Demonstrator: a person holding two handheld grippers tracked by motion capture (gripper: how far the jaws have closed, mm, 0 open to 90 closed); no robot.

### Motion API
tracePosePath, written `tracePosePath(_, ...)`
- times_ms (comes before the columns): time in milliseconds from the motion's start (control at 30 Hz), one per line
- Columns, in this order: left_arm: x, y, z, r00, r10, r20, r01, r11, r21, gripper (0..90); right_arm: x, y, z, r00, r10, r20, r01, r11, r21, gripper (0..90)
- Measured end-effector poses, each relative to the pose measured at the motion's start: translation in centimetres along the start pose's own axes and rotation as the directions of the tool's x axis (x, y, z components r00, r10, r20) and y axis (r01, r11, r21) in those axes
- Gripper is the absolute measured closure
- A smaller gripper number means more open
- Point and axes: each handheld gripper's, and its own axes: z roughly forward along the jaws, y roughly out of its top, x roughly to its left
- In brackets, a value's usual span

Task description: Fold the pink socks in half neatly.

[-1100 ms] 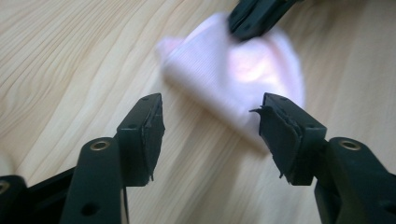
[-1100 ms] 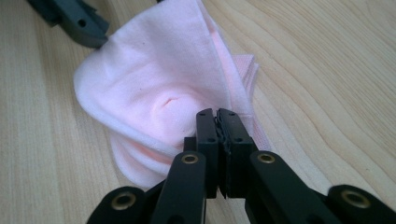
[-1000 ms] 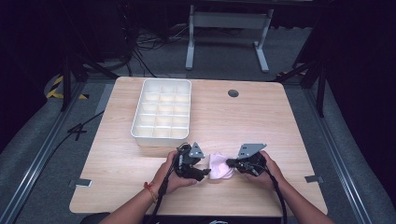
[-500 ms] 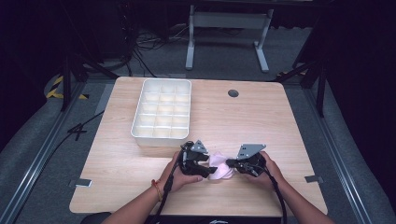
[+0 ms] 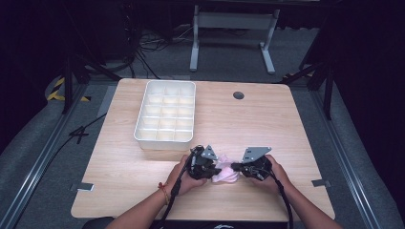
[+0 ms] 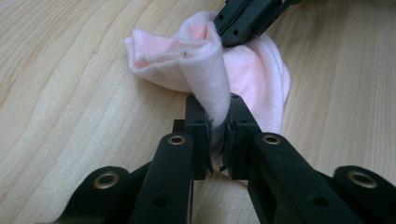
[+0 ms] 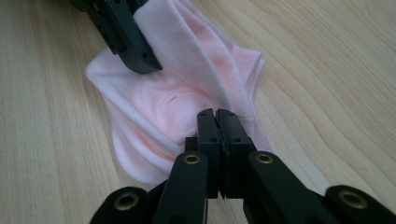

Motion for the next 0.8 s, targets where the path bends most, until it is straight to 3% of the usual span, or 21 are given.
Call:
tracePosePath(133,0.1,0.0,0.0,1.0,0.007,-0.003,-0.007,1.0,0.004,82.6,0.1,0.3,-0.5,0.9998,-0.015,0.011,0.015,1.0,-0.005,89.3)
tracePosePath(300,0.5,-0.1,0.1,0.9998,-0.02,0.005,0.02,0.9997,-0.012,82.3,0.3,1.2,-1.6,0.9996,-0.023,0.016,0.025,0.995,-0.095,89.2)
tracePosePath(433,0.4,0.0,0.1,0.9998,-0.02,0.0,0.02,0.9998,-0.007,81.9,0.3,1.6,-0.3,0.999,-0.037,0.024,0.038,0.997,-0.064,89.2)
tracePosePath(600,0.3,0.0,0.0,0.9998,-0.016,-0.009,0.016,0.9999,-0.004,80.3,-0.5,1.5,1.4,0.9995,0.029,0.011,-0.029,0.998,-0.052,89.6)
tracePosePath(633,0.2,0.0,-0.2,0.9999,0.006,-0.014,-0.006,1.0,0.0,79.3,-0.7,1.4,1.6,0.9986,0.052,0.005,-0.052,0.997,-0.059,89.7)
tracePosePath(800,-0.2,0.2,-0.4,0.9995,0.02,-0.025,-0.02,0.9995,-0.026,79.0,-0.7,1.4,1.8,0.9984,0.056,0.008,-0.056,0.997,-0.056,89.9)
